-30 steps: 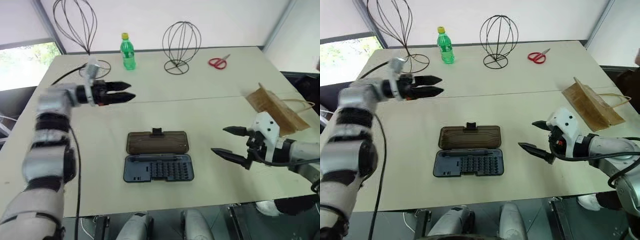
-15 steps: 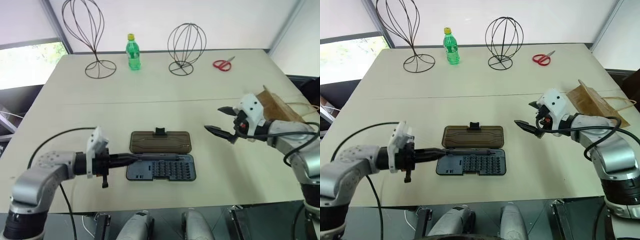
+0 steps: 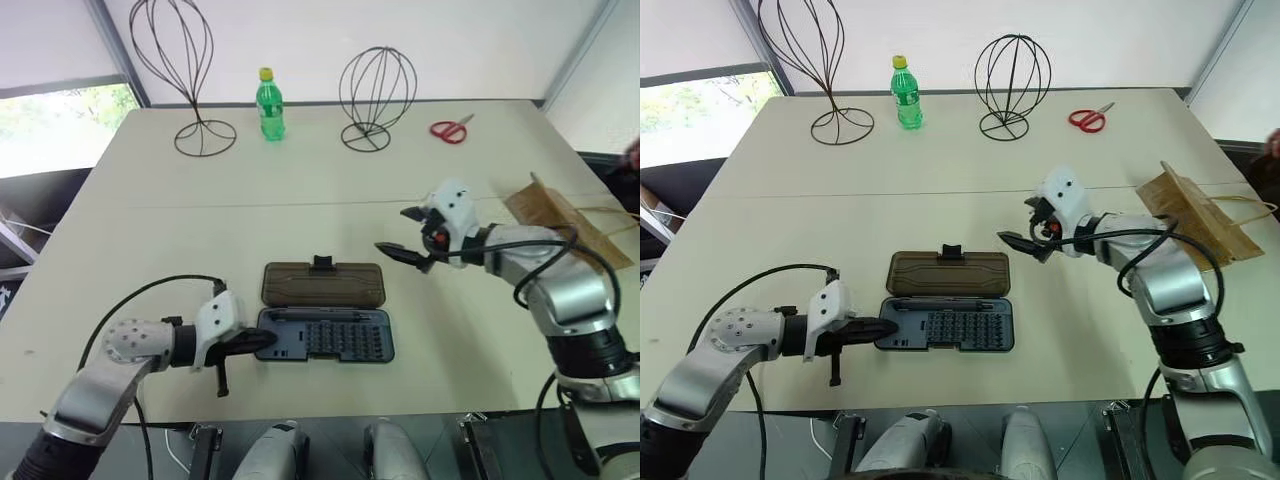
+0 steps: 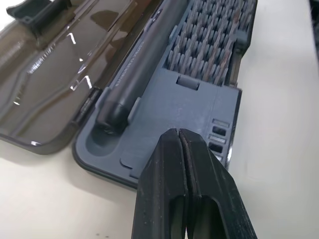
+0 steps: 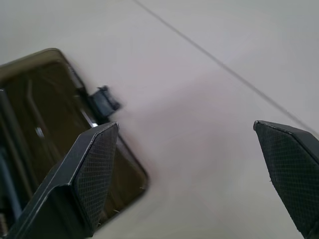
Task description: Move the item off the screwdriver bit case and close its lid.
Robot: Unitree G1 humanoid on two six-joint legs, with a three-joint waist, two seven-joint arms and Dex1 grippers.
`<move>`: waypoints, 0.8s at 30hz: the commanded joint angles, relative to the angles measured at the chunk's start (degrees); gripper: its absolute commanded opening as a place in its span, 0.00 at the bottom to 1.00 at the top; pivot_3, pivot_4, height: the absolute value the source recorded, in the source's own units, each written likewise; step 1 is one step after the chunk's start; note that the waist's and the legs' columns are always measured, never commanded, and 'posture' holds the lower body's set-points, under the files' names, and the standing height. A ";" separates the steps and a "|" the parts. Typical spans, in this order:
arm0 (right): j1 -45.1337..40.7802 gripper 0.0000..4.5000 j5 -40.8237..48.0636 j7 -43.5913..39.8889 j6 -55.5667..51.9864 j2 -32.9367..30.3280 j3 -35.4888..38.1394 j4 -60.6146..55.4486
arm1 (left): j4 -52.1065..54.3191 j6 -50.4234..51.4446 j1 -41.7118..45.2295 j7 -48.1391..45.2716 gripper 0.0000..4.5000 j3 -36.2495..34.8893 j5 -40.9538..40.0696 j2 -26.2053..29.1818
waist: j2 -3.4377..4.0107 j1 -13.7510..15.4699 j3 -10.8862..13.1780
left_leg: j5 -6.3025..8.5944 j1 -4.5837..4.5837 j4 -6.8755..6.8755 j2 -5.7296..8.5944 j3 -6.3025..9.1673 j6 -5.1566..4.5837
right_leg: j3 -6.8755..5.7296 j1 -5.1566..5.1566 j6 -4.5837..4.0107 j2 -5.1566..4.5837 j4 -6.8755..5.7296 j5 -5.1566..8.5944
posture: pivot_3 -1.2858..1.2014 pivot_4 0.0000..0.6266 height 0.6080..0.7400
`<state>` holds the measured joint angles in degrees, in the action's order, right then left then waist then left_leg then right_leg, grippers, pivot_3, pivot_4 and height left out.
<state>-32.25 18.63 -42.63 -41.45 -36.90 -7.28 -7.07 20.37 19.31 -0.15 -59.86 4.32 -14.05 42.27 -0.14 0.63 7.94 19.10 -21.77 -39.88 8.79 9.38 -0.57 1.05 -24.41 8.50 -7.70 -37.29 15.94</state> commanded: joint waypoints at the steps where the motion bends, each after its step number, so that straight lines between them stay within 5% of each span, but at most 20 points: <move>1: -2.90 1.00 -2.29 -0.78 1.14 1.63 -2.68 3.92 | -6.20 -1.98 -1.08 1.90 0.01 2.29 4.83 1.17 | 0.07 0.12 -0.03 | 0.00 0.27 0.09 0.00 -0.02 0.00 | 0.00 0.26 0.00 0.00 0.03 0.00 | 0.52 0.24 1.00; 14: -9.84 1.00 -11.29 -9.89 10.07 3.64 -11.22 22.25 | -2.44 1.62 -2.91 7.00 0.01 2.37 1.11 -1.42 | 0.27 0.06 -0.13 | 0.01 0.40 0.24 -0.01 -0.01 0.00 | 0.02 0.33 -0.01 0.02 0.07 0.00 | 0.52 0.24 1.00; 17: -11.13 0.80 -13.85 -10.83 12.62 4.63 -12.59 27.05 | -1.40 2.17 -3.62 7.78 0.00 2.13 0.69 -1.54 | 0.32 -0.07 -0.15 | 0.01 0.41 0.24 -0.02 -0.01 0.00 | 0.02 0.31 -0.01 0.02 0.07 0.00 | 0.52 0.24 1.00; 24: -13.90 0.02 -17.97 -14.19 18.09 6.29 -15.48 35.31 | -0.17 3.55 -5.12 9.80 0.00 1.01 -0.70 -2.25 | 0.28 -0.46 -0.30 | 0.00 0.82 0.41 -0.07 -0.04 0.02 | 0.02 0.65 -0.01 0.05 0.15 0.01 | 0.52 0.24 1.00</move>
<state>-45.52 3.79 -59.36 -23.36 -30.94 -22.64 24.60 21.49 20.17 -3.80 -50.28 3.81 -14.96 40.00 0.14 0.17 7.64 19.08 -20.54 -39.23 8.70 9.28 -0.51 1.09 -23.49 8.48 -7.65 -37.02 15.95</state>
